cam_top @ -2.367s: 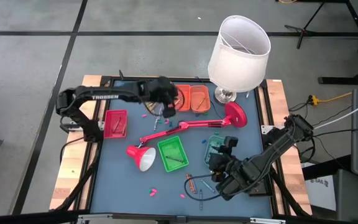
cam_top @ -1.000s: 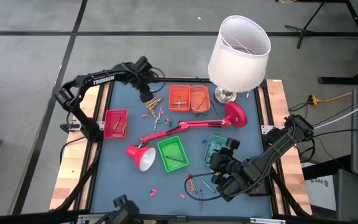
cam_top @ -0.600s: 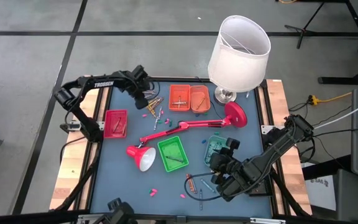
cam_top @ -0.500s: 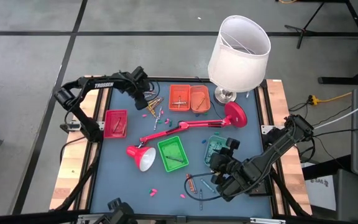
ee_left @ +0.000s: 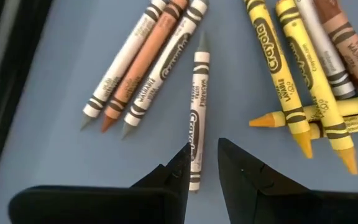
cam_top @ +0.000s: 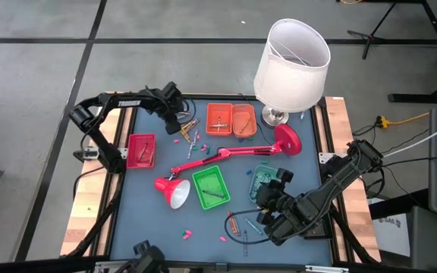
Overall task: Sort crayons
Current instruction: Put the gray crayon into the orange bin, then put the green crayon into the light green bin, then put the yellow crayon into the light orange bin
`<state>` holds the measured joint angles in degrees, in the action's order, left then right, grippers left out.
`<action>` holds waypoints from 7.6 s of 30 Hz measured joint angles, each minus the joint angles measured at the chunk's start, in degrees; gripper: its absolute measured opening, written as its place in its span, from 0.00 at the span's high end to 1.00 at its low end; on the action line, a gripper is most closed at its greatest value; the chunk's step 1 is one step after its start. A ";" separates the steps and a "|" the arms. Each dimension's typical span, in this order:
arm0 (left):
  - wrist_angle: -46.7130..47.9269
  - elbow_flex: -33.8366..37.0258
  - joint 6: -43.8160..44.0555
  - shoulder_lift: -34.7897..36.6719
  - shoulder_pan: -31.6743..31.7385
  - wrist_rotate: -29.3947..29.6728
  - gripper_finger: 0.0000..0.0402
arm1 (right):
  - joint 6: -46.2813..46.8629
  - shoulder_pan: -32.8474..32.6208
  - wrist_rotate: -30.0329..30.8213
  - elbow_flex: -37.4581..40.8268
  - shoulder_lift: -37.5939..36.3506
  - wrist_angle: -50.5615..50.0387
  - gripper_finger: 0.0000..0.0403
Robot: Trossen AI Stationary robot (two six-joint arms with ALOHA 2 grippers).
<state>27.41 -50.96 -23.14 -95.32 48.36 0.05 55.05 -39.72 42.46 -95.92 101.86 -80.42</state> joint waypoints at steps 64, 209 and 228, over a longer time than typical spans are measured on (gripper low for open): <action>-16.06 -12.87 24.18 -2.06 -21.55 1.47 0.92 | 12.20 -5.27 -12.52 18.33 -1.51 30.50 0.69; 12.34 -12.89 13.42 -0.34 -6.34 -1.24 0.74 | 2.51 10.23 -18.53 35.74 -10.51 35.30 0.66; 6.67 -12.87 13.79 -8.54 -6.36 -2.38 0.74 | 2.51 10.12 -18.52 35.71 -10.51 35.36 0.66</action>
<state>34.07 -63.83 -9.35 -103.86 42.00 -2.33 57.56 -29.61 23.94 -60.20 91.35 -45.06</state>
